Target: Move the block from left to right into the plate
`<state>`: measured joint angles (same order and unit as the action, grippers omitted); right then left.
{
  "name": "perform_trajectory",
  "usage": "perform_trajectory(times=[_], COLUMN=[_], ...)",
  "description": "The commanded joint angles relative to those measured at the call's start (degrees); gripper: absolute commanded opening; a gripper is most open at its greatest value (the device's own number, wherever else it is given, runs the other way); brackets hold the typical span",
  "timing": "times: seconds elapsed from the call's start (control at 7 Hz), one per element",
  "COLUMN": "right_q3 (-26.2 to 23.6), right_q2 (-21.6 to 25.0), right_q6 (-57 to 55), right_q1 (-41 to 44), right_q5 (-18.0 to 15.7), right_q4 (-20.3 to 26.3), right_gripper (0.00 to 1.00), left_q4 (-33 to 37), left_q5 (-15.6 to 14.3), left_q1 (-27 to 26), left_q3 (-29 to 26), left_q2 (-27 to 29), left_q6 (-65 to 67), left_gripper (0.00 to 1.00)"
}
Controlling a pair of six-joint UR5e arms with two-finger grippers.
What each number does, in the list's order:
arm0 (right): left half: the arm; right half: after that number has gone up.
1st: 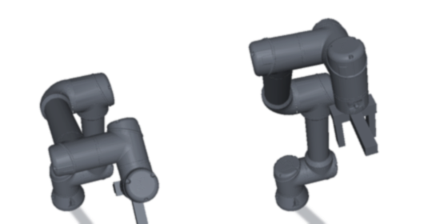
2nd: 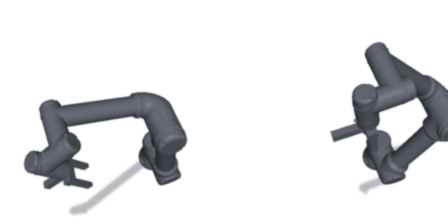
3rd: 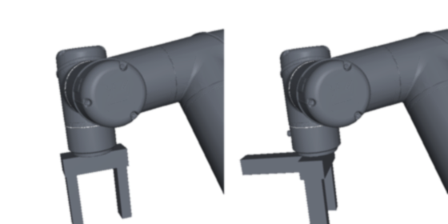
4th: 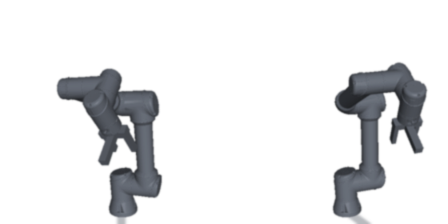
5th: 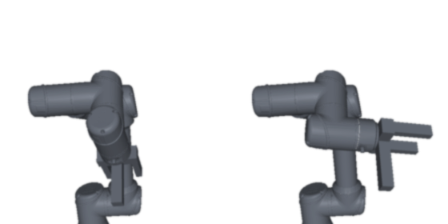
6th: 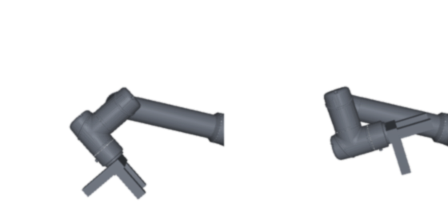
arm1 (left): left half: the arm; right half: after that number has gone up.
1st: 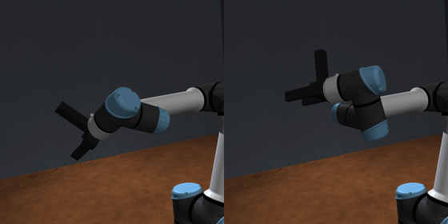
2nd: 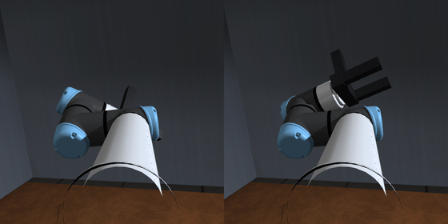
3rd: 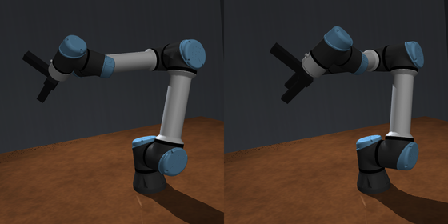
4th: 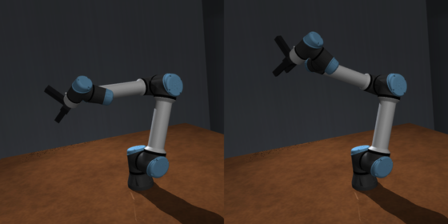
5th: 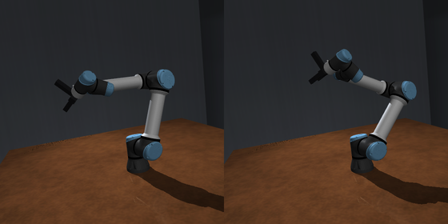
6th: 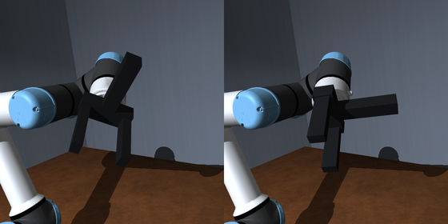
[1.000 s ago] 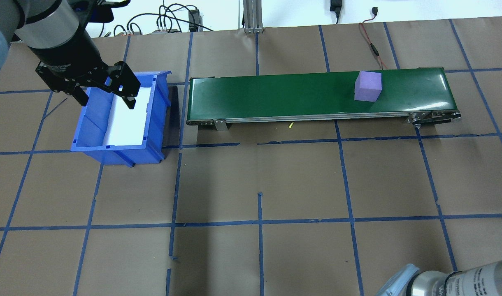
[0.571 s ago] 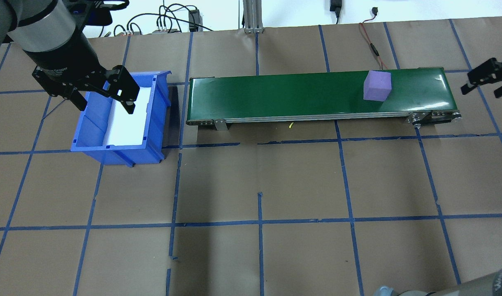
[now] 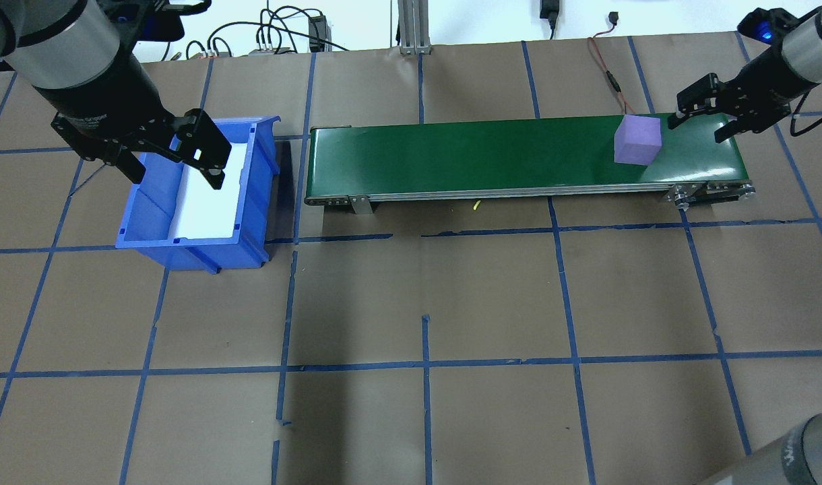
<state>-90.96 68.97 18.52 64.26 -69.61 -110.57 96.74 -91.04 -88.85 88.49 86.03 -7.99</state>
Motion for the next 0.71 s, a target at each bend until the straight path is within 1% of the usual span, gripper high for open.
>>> perform_trajectory(times=[0.0,0.14,0.29,0.43,0.57], right_q3=[0.8,0.8,0.8,0.8,0.8], right_q2=[-3.3,-4.6,-5.8,-7.4,-7.6], right_q6=[-2.5,-3.7,-3.8,-3.6,-3.7], right_q1=[0.4,0.4,0.4,0.4,0.4], right_q5=[1.1,2.0,3.2,3.2,3.2], right_q4=[-3.2,-3.2,-5.2,-7.3,-7.4], right_gripper=[0.99,0.99,0.99,0.99,0.98], left_q4=[-2.1,-1.7,-1.0,-0.4,-0.4], left_q5=[-0.7,-1.0,-1.1,-1.1,-1.1], left_q1=[0.1,0.3,0.3,0.2,0.1], left_q3=[0.0,-0.9,-1.2,-1.3,-1.1], left_q2=[1.5,1.2,1.0,0.8,1.0], left_q6=[0.0,0.0,0.2,0.3,0.4], left_gripper=[1.0,1.0,1.0,1.0,1.0])
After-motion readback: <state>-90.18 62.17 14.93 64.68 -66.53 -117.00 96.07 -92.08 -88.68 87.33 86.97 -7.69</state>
